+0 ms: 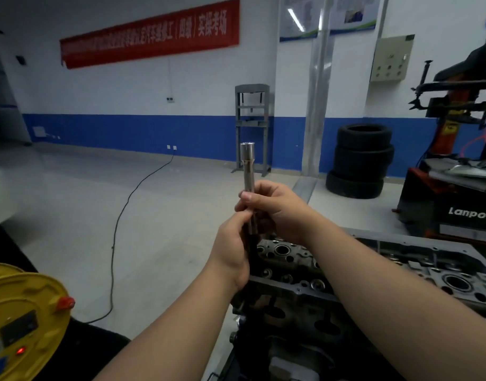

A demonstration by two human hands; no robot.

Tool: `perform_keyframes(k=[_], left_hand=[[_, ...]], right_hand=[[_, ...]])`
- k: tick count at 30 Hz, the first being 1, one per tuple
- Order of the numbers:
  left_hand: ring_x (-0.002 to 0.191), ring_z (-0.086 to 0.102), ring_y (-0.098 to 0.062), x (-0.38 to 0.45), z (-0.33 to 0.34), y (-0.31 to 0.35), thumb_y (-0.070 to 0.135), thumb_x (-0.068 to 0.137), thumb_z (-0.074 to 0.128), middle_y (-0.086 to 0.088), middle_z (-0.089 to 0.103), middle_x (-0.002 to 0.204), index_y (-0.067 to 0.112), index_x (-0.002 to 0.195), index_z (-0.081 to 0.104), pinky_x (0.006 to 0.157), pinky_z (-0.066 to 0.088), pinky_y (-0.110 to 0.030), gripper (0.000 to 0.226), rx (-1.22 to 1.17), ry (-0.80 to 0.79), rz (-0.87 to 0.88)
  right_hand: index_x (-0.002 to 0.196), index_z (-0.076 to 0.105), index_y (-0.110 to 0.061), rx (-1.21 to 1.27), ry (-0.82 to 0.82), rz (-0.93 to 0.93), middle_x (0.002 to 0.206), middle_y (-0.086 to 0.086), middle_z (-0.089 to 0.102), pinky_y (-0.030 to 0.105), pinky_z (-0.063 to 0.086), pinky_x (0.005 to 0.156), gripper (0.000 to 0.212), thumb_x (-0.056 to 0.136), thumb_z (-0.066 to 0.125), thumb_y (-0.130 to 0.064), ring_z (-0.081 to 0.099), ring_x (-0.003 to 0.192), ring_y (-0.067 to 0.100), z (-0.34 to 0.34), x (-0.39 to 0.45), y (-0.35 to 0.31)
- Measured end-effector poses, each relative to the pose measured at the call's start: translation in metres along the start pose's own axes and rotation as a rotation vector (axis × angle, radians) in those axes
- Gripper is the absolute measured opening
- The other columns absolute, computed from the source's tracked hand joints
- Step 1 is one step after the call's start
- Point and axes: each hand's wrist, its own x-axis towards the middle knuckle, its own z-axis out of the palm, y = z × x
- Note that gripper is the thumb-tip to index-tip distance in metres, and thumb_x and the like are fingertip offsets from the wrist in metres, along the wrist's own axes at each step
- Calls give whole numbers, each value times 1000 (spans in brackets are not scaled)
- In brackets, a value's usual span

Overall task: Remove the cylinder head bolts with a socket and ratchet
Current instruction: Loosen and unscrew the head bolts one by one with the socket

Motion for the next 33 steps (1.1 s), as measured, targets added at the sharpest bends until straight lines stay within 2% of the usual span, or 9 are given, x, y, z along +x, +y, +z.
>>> perform_keyframes(k=[3, 5, 9, 13, 17, 21, 26, 29, 33], left_hand=[[108, 72, -26, -3, 2, 3, 28, 108, 42, -16, 75, 116, 11, 118, 73, 90, 55, -39, 37, 1, 25, -6], [117, 67, -33, -4, 4, 1, 28, 106, 50, -17, 74, 118, 8, 117, 72, 101, 50, -46, 31, 33, 53, 11], [96, 70, -23, -7, 6, 3, 34, 91, 67, -9, 76, 96, 10, 104, 72, 86, 52, -36, 28, 81, 45, 19], [80, 72, -11, -7, 6, 5, 41, 76, 71, -2, 77, 86, 10, 103, 70, 75, 52, -27, 41, 132, -33, 5], [105, 70, -23, -7, 2, 8, 41, 97, 58, -8, 77, 108, 12, 117, 71, 92, 51, -36, 37, 157, -60, -41], [119, 66, -28, -9, -1, 7, 40, 105, 41, -16, 73, 123, 14, 128, 69, 110, 43, -48, 45, 45, -48, -71], [103, 72, -18, -7, -1, 3, 46, 93, 54, -6, 78, 105, 14, 113, 72, 96, 52, -37, 42, 70, -44, -30], [86, 73, -9, -6, -2, 2, 47, 86, 58, -1, 78, 94, 13, 112, 70, 74, 56, -23, 45, 67, -39, 20], [86, 74, -11, -7, 0, 1, 43, 83, 65, -3, 77, 91, 11, 112, 71, 73, 58, -23, 44, 71, -19, 56]], right_hand=[[95, 68, -12, 32, -27, 20, 86, 2, 71, 23, 51, 57, 22, 81, 69, -29, 63, 68, 12, -1, -2, 0], [100, 68, -12, 70, -49, 34, 85, 1, 68, 26, 45, 63, 24, 83, 66, -28, 58, 70, 13, -2, -5, 0], [104, 65, -13, 99, -38, 29, 85, 2, 68, 28, 44, 67, 26, 81, 68, -25, 62, 75, 14, -5, -9, 1], [89, 60, -15, 110, 27, -30, 82, 7, 69, 24, 45, 51, 18, 79, 73, -21, 63, 69, 18, -3, -8, 6], [81, 69, -19, 105, -3, -18, 88, 7, 70, 27, 42, 54, 9, 82, 73, -27, 54, 67, 19, -7, -8, 7], [93, 73, -15, 129, -59, 36, 91, 5, 72, 24, 52, 61, 17, 84, 67, -28, 64, 72, 15, -9, -10, 4], [107, 67, -13, 103, -57, 70, 91, 0, 71, 28, 38, 72, 31, 84, 63, -34, 50, 78, 15, -7, -13, 1], [103, 63, -15, 56, -18, 34, 90, 3, 72, 30, 46, 74, 26, 83, 68, -29, 62, 86, 20, -1, -13, 2], [95, 59, -12, 41, 62, -33, 87, 6, 72, 26, 54, 64, 9, 94, 65, -20, 69, 82, 18, 4, -11, 8]])
